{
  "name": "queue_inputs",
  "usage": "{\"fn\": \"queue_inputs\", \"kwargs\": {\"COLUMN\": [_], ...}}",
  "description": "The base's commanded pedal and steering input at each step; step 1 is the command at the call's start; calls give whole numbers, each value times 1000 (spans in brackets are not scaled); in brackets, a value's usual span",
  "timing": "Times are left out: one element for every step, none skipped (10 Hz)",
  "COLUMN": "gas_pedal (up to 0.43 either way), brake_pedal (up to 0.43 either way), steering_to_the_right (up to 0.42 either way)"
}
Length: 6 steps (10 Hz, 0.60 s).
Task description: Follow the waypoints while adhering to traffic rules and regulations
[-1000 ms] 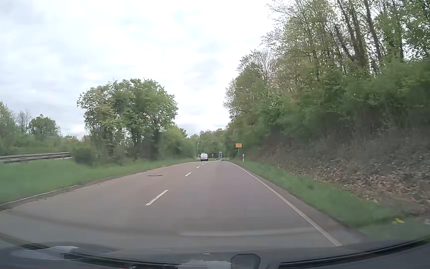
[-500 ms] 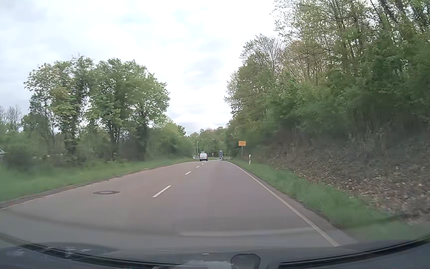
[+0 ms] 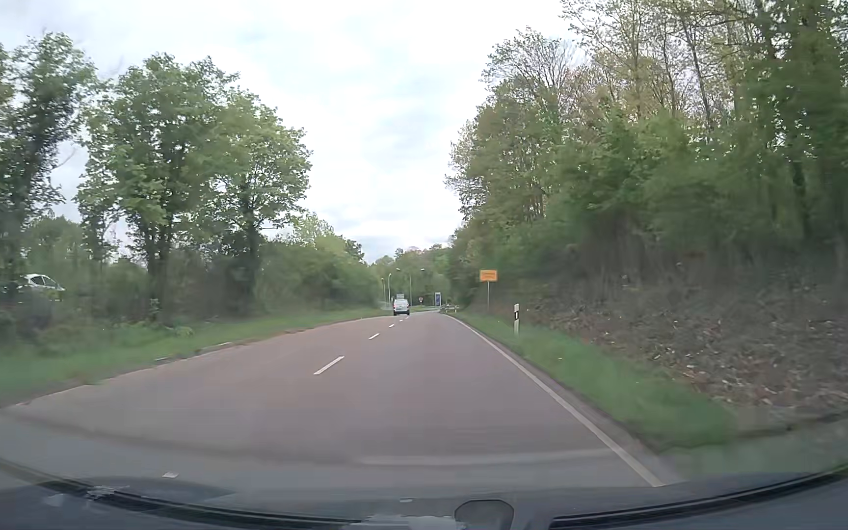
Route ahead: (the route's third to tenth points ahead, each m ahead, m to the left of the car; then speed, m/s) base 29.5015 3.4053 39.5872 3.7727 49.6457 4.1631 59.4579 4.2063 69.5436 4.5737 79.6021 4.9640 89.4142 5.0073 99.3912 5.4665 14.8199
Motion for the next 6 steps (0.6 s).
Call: {"fn": "queue_inputs", "kwargs": {"gas_pedal": [0,0,0,0,0,0], "brake_pedal": [43,49,55,61,73,73], "steering_to_the_right": [-5,-5,-5,-5,-5,-5]}}
